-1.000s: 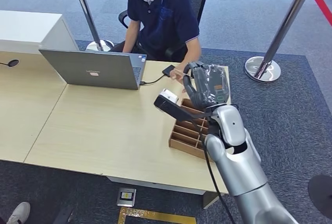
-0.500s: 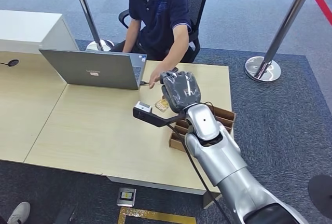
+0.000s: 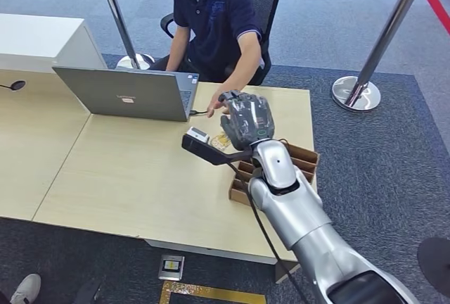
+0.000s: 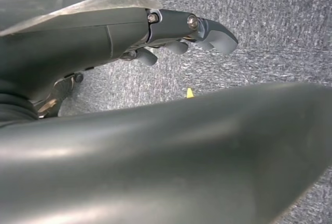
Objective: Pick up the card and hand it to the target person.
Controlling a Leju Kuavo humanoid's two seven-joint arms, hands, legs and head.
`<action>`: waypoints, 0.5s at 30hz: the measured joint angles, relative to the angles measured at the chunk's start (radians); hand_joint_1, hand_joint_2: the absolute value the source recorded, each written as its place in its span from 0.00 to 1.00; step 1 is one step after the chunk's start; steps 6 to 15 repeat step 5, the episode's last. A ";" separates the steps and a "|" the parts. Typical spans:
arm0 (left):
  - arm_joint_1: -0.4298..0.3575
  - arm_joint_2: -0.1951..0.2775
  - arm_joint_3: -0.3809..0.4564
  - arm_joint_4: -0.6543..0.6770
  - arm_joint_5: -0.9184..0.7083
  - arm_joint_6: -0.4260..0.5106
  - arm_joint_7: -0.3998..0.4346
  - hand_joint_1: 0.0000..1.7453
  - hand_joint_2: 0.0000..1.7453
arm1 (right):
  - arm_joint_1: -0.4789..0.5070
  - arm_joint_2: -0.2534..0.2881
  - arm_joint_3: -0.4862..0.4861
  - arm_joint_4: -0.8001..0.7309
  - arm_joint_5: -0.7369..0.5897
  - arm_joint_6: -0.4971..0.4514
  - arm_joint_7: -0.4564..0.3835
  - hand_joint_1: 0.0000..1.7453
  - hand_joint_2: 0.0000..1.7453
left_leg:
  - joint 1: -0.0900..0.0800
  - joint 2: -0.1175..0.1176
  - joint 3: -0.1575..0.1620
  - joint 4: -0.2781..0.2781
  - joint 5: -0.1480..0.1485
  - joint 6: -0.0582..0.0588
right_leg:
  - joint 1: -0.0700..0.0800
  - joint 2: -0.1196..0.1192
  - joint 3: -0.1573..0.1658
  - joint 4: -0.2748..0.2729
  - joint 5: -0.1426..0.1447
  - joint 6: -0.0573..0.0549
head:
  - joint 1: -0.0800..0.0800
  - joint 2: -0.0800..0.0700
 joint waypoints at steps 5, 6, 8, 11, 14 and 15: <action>0.000 0.000 0.000 0.000 0.014 0.000 -0.001 0.00 0.00 | 0.068 -0.018 -0.039 -0.115 -0.061 -0.071 -0.009 0.00 0.00 | 0.000 0.000 0.000 0.000 0.000 0.000 | 0.000 0.000 0.000 -0.001 0.000 0.000 | 0.000 0.000; 0.000 0.000 0.000 0.000 0.014 0.000 -0.001 0.00 0.00 | 0.068 -0.018 -0.039 -0.115 -0.061 -0.071 -0.009 0.00 0.00 | 0.000 0.000 0.000 0.000 0.000 0.000 | 0.000 0.000 0.000 -0.001 0.000 0.000 | 0.000 0.000; 0.000 0.000 0.000 0.000 0.014 0.000 -0.001 0.00 0.00 | 0.068 -0.018 -0.039 -0.115 -0.061 -0.071 -0.009 0.00 0.00 | 0.000 0.000 0.000 0.000 0.000 0.000 | 0.000 0.000 0.000 -0.001 0.000 0.000 | 0.000 0.000; 0.000 0.000 0.000 0.000 0.014 0.000 -0.001 0.00 0.00 | 0.068 -0.018 -0.039 -0.115 -0.061 -0.071 -0.009 0.00 0.00 | 0.000 0.000 0.000 0.000 0.000 0.000 | 0.000 0.000 0.000 -0.001 0.000 0.000 | 0.000 0.000; 0.000 0.000 0.000 0.000 0.014 0.000 -0.001 0.00 0.00 | 0.068 -0.018 -0.039 -0.115 -0.061 -0.071 -0.009 0.00 0.00 | 0.000 0.000 0.000 0.000 0.000 0.000 | 0.000 0.000 0.000 -0.001 0.000 0.000 | 0.000 0.000; 0.000 0.000 0.000 0.000 0.014 0.000 -0.001 0.00 0.00 | 0.068 -0.018 -0.039 -0.115 -0.061 -0.071 -0.009 0.00 0.00 | 0.000 0.000 0.000 0.000 0.000 0.000 | 0.000 0.000 0.000 -0.001 0.000 0.000 | 0.000 0.000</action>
